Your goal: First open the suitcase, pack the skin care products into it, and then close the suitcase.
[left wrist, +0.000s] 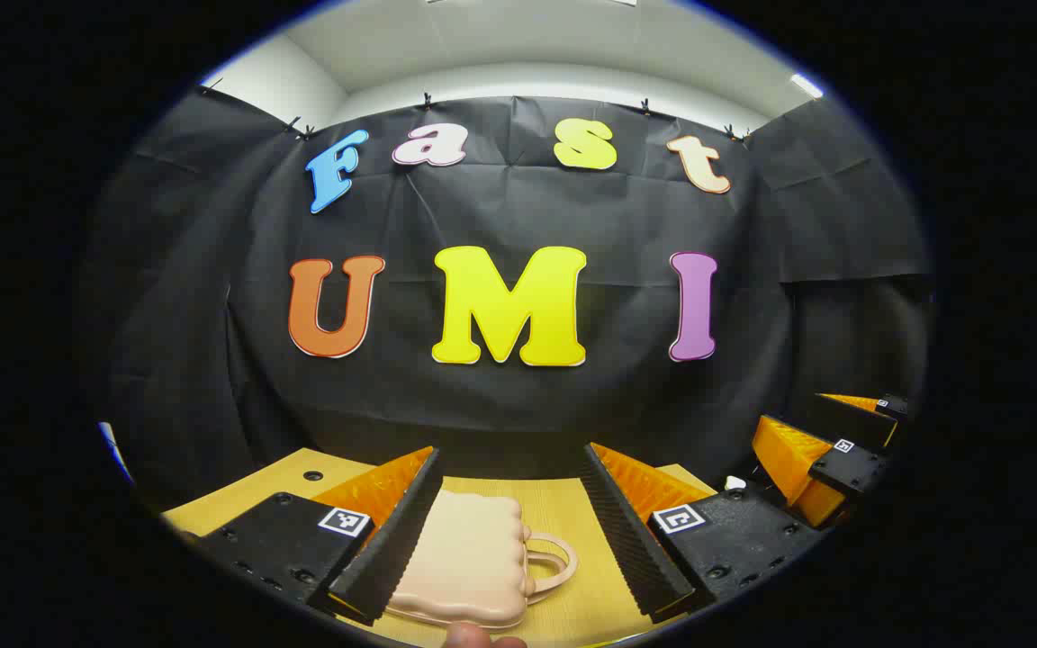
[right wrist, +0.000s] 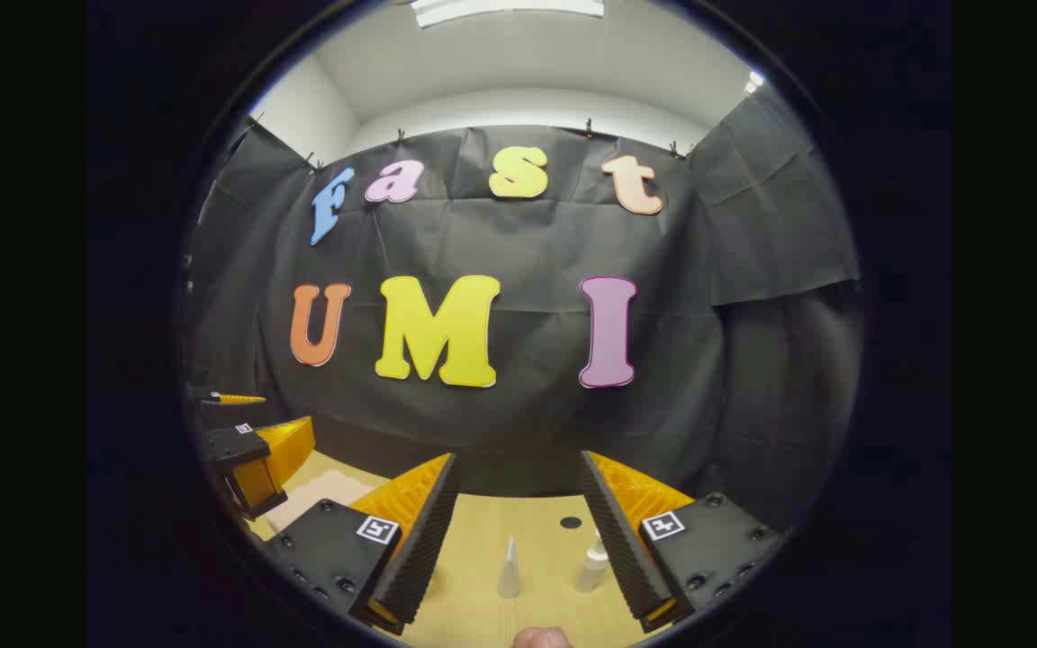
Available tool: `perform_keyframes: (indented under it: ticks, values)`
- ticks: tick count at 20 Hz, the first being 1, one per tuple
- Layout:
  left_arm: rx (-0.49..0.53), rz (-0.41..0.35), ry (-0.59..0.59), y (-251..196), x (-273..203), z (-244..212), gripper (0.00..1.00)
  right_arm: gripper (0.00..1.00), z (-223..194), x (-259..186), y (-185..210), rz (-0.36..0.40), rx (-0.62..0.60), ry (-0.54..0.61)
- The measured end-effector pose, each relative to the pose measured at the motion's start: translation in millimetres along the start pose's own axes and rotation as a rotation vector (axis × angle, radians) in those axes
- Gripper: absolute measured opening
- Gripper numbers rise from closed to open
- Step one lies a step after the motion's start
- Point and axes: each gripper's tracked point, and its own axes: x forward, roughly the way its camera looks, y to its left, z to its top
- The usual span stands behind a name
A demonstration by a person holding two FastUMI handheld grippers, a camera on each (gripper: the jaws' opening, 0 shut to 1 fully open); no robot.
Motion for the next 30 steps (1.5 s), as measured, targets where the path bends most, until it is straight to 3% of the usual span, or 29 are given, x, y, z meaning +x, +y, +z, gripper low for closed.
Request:
perform_keyframes:
  ticks: [21, 24, 27, 30]
  values:
    - [0.056, 0.006, 0.069, -15.6, 15.8, -27.2, 0.98, 0.79, -9.6, 22.7, -18.0, 0.032, 0.001, 0.028]
    - [0.107, -0.025, 0.105, -28.3, 19.5, -47.3, 0.98, 0.79, -18.1, 20.9, -37.5, 0.010, -0.014, 0.042]
    - [0.276, -0.082, 0.204, -41.5, 22.6, -82.9, 0.99, 0.79, -31.1, 16.0, -67.6, -0.035, -0.036, 0.075]
    - [0.421, -0.142, 0.220, -55.4, 24.5, -106.7, 0.99, 0.79, -46.5, 11.8, -102.2, -0.089, -0.049, 0.108]
